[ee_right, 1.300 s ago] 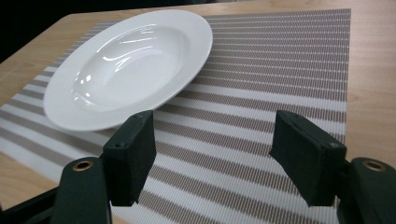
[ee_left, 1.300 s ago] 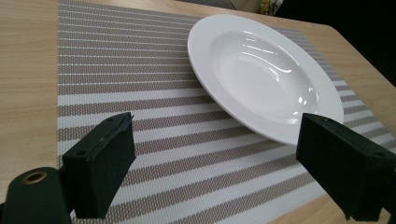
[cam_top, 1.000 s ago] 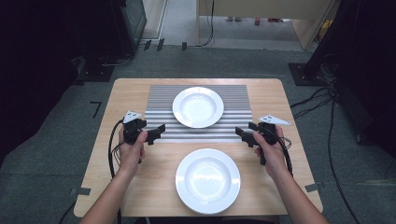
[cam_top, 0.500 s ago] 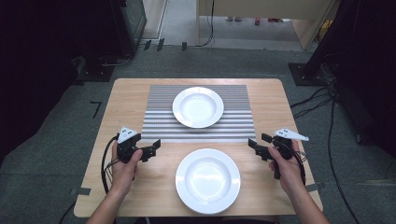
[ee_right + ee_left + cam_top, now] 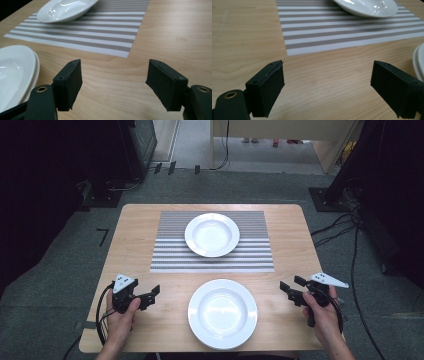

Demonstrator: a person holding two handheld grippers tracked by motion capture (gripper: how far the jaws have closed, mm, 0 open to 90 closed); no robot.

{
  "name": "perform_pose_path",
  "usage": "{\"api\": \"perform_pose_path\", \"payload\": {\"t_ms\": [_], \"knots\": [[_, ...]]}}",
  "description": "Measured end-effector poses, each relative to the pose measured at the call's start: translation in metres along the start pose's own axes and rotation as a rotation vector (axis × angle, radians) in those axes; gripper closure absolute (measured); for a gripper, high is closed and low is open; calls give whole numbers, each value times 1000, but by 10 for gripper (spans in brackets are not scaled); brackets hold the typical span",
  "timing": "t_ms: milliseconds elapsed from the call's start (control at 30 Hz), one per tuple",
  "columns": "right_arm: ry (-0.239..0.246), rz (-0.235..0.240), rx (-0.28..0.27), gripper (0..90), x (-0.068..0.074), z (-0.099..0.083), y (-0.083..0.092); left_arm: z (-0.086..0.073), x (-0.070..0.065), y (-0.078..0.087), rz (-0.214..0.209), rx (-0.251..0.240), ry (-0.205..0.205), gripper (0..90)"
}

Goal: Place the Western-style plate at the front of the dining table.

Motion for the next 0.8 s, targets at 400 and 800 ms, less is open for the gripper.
{"api": "perform_pose_path", "payload": {"t_ms": [400,800], "knots": [[-34,-74,36,291,-34,-34,29,-35,46,27,126,37,26,117],[-13,-141,92,266,-53,-61,42,-56,71,39,221,88,22,125]]}}
Point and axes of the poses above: each handheld gripper's, and its own axes: y roughly backward along the jaws, z roughly out of its top, x roughly to its left, the point moved 6 cm from there along -y, roughly forward along the jaws, and after that the axes turned 2 degrees about -x, right-handed, at the moved point
